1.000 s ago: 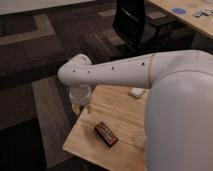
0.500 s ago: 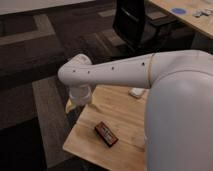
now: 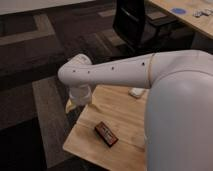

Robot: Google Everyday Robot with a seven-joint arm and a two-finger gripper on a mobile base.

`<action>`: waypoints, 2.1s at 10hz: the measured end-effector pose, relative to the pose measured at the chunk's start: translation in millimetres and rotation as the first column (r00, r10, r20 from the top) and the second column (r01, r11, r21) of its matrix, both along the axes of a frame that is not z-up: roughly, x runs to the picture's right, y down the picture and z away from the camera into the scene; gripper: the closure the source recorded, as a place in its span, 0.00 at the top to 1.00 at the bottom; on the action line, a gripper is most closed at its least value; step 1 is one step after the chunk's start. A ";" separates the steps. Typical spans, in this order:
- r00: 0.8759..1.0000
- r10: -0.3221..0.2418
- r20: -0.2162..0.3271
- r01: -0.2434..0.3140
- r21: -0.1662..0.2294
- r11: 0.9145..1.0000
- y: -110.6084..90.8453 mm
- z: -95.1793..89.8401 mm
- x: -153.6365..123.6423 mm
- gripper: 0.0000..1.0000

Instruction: Place the eraser in the ceramic cup

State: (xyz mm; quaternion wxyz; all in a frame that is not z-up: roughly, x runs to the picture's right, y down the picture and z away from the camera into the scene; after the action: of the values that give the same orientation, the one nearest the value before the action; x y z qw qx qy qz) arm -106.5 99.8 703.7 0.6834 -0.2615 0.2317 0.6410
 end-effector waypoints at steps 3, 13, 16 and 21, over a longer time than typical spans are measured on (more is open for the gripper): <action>0.995 -0.083 0.052 0.082 0.030 0.996 -3.8 6.5 3.6 0.80; 0.697 -0.610 0.378 0.614 0.125 0.779 7.6 -7.4 46.0 0.80; 0.696 -0.610 0.378 0.615 0.125 0.779 7.7 -7.4 45.9 0.80; 0.705 -0.602 0.376 0.612 0.108 0.784 10.8 5.1 48.0 0.80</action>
State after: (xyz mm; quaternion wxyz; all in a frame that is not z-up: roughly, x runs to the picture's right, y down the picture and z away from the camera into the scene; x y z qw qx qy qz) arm -58.4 110.6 708.8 0.8845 -0.3013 0.1717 0.3121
